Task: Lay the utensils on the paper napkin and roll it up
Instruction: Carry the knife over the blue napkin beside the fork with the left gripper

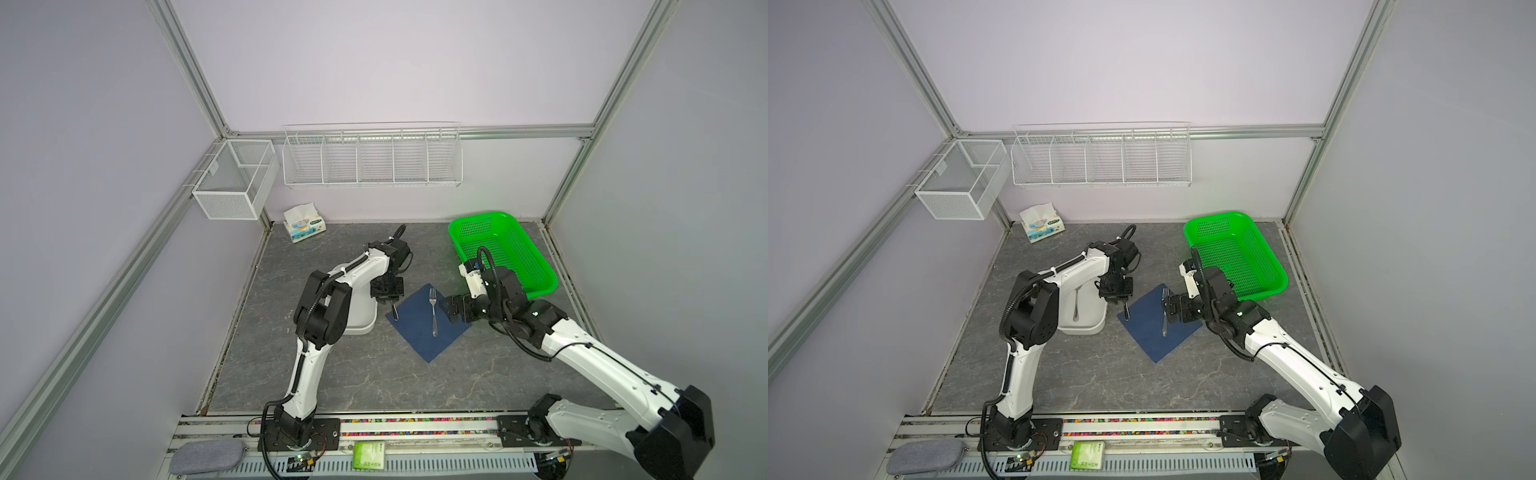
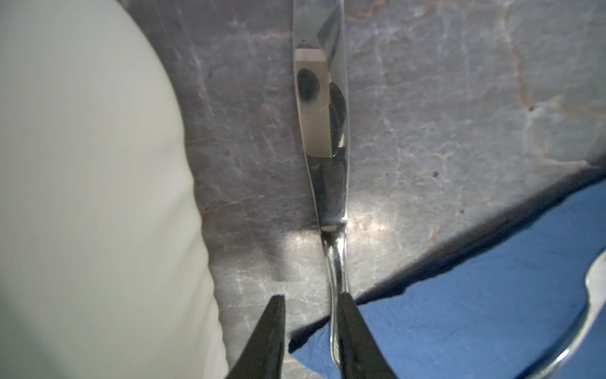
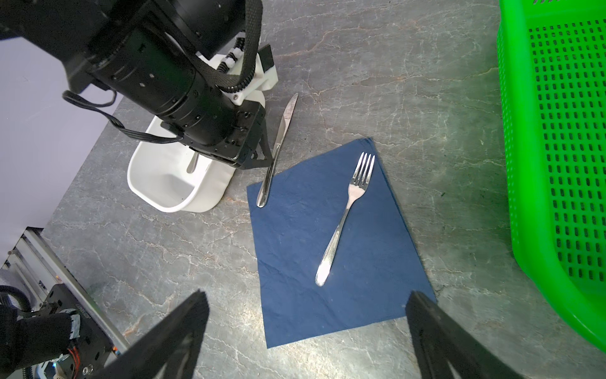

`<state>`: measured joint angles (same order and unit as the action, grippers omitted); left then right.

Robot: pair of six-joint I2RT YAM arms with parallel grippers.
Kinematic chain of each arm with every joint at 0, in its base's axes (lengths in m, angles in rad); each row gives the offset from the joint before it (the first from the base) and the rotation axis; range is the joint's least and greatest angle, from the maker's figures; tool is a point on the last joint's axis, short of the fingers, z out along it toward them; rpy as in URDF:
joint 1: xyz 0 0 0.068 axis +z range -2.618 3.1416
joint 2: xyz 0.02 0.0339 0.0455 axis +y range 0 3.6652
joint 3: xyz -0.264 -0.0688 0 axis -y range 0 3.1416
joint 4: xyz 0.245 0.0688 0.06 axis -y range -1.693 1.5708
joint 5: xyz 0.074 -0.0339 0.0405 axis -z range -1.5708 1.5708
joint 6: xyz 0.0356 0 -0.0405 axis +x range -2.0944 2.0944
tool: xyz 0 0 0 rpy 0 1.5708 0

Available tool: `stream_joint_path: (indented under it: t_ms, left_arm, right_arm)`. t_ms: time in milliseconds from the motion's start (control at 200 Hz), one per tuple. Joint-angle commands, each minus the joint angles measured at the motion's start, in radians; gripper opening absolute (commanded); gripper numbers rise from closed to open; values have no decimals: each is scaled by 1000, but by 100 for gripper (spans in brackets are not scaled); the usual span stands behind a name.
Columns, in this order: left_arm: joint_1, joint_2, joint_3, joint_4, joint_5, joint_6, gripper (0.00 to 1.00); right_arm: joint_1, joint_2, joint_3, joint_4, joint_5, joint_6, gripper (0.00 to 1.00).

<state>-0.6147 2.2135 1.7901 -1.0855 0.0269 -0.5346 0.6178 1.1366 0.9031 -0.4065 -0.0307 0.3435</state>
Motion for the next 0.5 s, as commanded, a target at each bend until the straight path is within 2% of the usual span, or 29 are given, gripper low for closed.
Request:
stream_joint_path:
  t_ms: [0,495]
  left_arm:
    - [-4,30,15,-4,15,-8,29]
    - [-11,108,66,-21,43,-8,30]
  right_arm:
    - [5,6,8,-6,-15,-1,97]
    - [4,2,-6,-8,-2,4,97]
